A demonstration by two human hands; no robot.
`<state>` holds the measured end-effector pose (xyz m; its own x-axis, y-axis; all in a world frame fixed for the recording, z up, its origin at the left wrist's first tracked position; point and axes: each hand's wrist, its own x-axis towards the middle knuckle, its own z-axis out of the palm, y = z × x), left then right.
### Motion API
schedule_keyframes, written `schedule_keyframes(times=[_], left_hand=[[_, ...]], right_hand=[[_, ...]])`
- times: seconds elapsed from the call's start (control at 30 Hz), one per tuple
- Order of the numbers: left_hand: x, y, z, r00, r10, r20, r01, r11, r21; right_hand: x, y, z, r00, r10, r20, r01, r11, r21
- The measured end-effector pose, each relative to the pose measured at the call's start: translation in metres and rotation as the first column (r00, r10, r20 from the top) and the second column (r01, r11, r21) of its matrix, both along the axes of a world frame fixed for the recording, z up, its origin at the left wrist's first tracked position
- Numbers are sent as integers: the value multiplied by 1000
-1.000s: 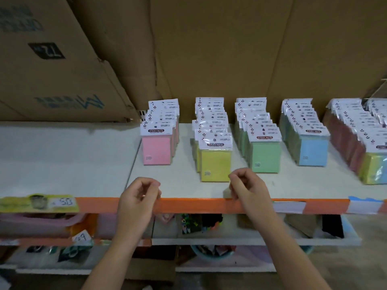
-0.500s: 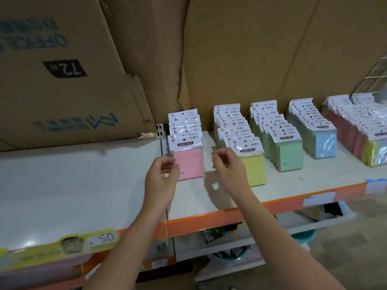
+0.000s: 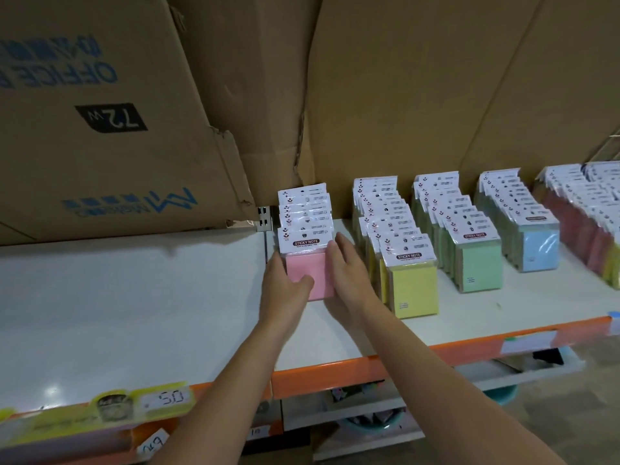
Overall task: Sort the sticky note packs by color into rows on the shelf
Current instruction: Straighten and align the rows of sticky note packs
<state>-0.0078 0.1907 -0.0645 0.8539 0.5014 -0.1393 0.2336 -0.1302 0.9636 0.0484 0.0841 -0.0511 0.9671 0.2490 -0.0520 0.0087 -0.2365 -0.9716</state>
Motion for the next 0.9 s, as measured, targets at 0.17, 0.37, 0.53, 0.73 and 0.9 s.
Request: schedule_keyframes(times=[0.17, 0.37, 0.53, 0.73, 0.9], left_hand=[[8, -11, 0, 999, 28, 21, -26, 994, -102], [13, -13, -1, 1000, 7, 28, -4, 994, -108], [28, 1, 8, 1000, 26, 4, -25, 993, -117], [40, 3, 13, 1000, 12, 1, -12, 988, -157], [44, 7, 9, 1000, -15, -26, 11, 990, -142]], right_hand=[[2, 8, -1, 1000, 12, -11, -11, 999, 46], [5, 10, -8, 999, -33, -42, 37, 995, 96], [17, 16, 0, 998, -36, -44, 40, 995, 91], [27, 23, 2, 995, -24, -95, 37, 991, 130], [28, 21, -1, 991, 20, -131, -2, 991, 135]])
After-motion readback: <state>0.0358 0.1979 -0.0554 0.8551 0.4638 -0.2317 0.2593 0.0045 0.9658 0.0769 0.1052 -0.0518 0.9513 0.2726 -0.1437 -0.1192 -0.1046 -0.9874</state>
